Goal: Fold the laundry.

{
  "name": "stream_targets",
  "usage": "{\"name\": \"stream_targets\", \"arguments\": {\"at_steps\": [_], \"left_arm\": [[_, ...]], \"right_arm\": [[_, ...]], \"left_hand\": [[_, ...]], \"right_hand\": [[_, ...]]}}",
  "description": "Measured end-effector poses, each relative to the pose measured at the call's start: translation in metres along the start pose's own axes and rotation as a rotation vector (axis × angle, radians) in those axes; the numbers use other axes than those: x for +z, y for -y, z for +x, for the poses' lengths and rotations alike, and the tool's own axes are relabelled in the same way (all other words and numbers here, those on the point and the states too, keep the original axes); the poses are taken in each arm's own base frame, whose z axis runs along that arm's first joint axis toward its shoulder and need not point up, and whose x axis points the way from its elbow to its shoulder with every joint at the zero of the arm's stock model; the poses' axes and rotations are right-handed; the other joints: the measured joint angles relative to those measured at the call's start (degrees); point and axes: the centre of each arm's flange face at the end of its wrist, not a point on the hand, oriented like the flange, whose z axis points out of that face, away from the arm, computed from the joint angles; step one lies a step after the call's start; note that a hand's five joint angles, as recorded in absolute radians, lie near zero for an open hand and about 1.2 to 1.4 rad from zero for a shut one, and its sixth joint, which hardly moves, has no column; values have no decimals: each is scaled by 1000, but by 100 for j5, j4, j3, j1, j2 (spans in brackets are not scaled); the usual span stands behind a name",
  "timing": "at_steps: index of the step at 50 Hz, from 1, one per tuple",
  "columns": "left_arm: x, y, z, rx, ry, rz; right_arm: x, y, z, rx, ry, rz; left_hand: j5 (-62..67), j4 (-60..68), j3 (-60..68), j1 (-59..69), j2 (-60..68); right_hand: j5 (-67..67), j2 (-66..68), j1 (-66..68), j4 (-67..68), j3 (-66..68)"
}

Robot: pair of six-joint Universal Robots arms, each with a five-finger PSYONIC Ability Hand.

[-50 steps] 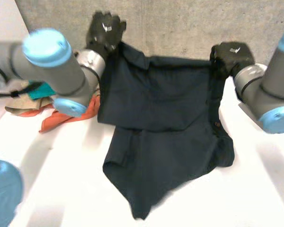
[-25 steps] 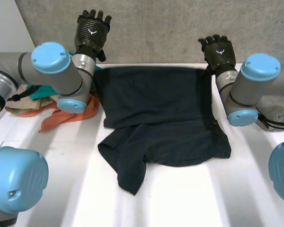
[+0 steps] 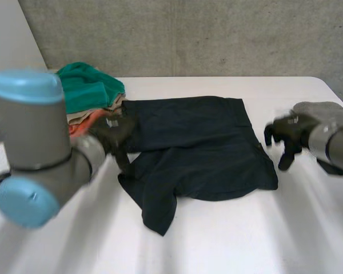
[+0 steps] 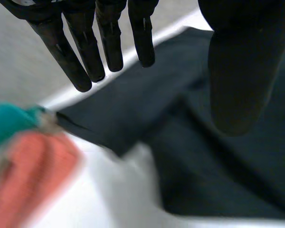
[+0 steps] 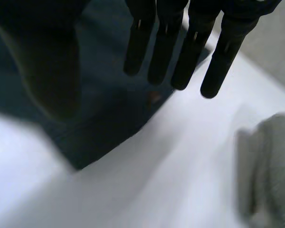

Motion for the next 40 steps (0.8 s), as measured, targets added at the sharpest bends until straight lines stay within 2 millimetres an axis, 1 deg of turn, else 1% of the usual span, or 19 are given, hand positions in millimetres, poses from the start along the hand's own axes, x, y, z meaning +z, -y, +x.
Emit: {"name": "stream_targets", "arguments": {"at_steps": [2,6,7,9,14,19,26,28,30,31,32,33,34,35,37,40], "left_arm": [[-13,-18,14,-36,-67,-65],[-25,-42,31,-72,-146,-146],[-25,-43,32,-74,-150,-151],[-26,-53,41,-80,-178,-180],[-16,-63,53,-66,-194,-188],[-3,-66,61,-43,-175,-172],[8,-63,68,-19,-128,-138],[11,-61,72,-13,-119,-130],[13,-61,75,-8,-114,-123],[14,-61,77,-4,-113,-121],[15,-60,79,-2,-113,-119],[15,-60,81,2,-110,-116],[16,-60,82,5,-107,-113],[16,-59,82,8,-101,-110],[17,-56,81,13,-86,-103],[13,-47,75,29,-52,-84]], "right_arm": [[-2,-18,-7,23,47,-33],[-1,-41,-18,57,106,-43],[0,-43,-19,60,111,-40],[4,-55,-25,71,130,-13],[16,-68,-34,45,103,88],[25,-72,-41,-5,48,186],[37,-75,-47,-53,-17,276],[41,-76,-48,-67,-32,299],[44,-76,-49,-77,-42,316],[46,-76,-49,-84,-48,328],[47,-76,-49,-87,-51,333],[48,-76,-49,-92,-56,341],[49,-75,-48,-95,-62,349],[49,-74,-47,-96,-67,356],[47,-71,-44,-95,-76,363],[39,-66,-37,-83,-81,351]], "left_hand": [[48,52,35,7,34],[49,53,36,7,34],[49,53,36,7,34],[97,92,73,42,71],[233,236,215,218,213],[233,251,216,218,218],[233,249,216,218,218],[233,249,216,218,218],[379,388,363,331,358],[1112,1132,1122,1190,1120],[1334,1360,1439,1469,1442],[2409,2460,2580,2719,2602],[3274,3326,3324,3590,3448],[3782,3842,3832,3994,3925],[4141,4279,4244,4076,4317],[4142,4318,4288,4076,4349]], "right_hand": [[161,129,150,164,158],[98,78,86,105,104],[60,56,53,75,77],[-135,-49,-27,-42,-67],[-341,-165,-51,-204,-249],[-559,-398,-281,-383,-410],[-548,-398,-281,-383,-410],[-299,-320,-238,-280,-279],[524,525,595,529,549],[1319,1497,1450,1371,1390],[1833,2036,1952,1917,1919],[2354,2504,2397,2471,2463],[2675,2837,2554,2858,2832],[2702,2856,2554,2967,2922],[2702,2856,2554,2987,2929],[2703,2856,2554,2987,2929]]}}
